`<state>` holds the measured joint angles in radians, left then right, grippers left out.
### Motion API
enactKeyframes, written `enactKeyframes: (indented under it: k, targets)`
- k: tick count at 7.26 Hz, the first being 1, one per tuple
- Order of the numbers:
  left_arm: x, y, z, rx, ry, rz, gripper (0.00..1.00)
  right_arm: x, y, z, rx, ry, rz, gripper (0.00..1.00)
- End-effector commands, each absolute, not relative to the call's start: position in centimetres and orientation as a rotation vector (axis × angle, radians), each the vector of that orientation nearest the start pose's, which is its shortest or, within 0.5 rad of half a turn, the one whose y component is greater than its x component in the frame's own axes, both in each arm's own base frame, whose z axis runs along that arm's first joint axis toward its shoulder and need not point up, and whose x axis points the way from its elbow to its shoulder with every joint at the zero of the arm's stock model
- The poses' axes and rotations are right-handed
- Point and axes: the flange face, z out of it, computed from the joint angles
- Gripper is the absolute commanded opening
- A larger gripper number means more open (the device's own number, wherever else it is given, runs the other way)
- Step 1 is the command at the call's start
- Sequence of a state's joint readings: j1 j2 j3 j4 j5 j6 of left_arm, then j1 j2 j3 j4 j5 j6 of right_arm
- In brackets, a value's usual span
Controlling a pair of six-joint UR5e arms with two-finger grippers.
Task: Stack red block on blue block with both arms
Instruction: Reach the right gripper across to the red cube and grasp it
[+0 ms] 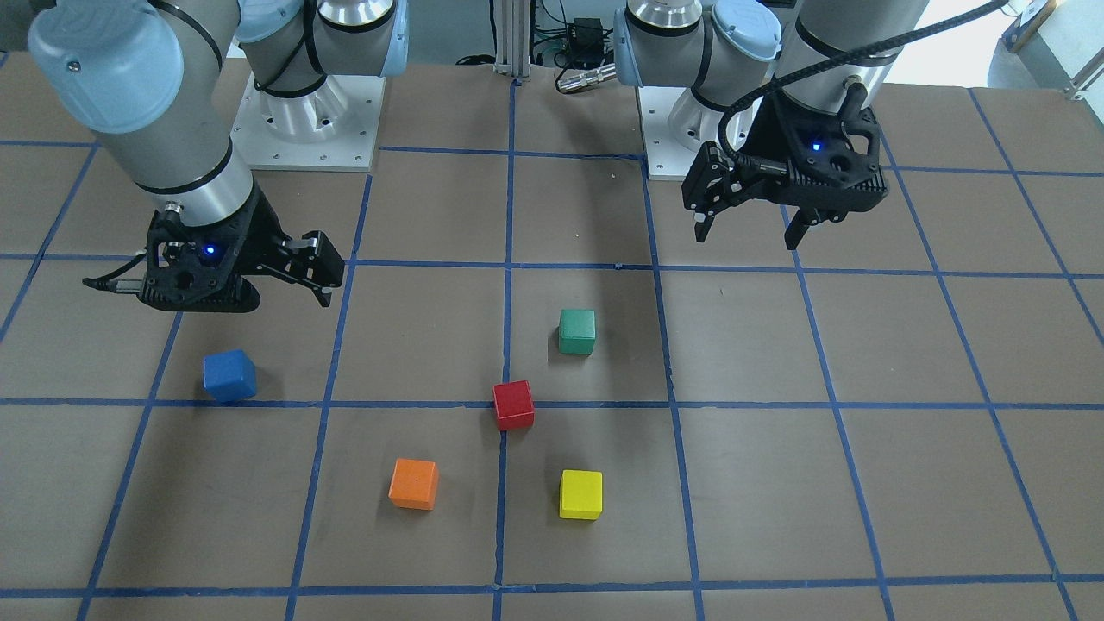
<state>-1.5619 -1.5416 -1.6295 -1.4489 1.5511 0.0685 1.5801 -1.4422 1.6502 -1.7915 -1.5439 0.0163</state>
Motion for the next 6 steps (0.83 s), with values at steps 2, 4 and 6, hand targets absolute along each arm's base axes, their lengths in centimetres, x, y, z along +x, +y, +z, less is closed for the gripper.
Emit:
enactKeyframes:
  k: [2,4,6]
  targets:
    - [-12.8,-48.6,48.3,0.079,3.120,-0.061,1.00,23.6,-56.0,35.9,-0.236,3.092,-0.188,1.00]
    - [-12.9,-49.6,48.5,0.079,3.129,-0.074,1.00,30.1,-56.9,33.7,-0.308,3.092,-0.154,1.00]
    - [-13.2,-50.5,48.5,0.088,3.130,-0.053,1.00,33.6,-56.7,30.7,-0.317,3.084,-0.089,1.00]
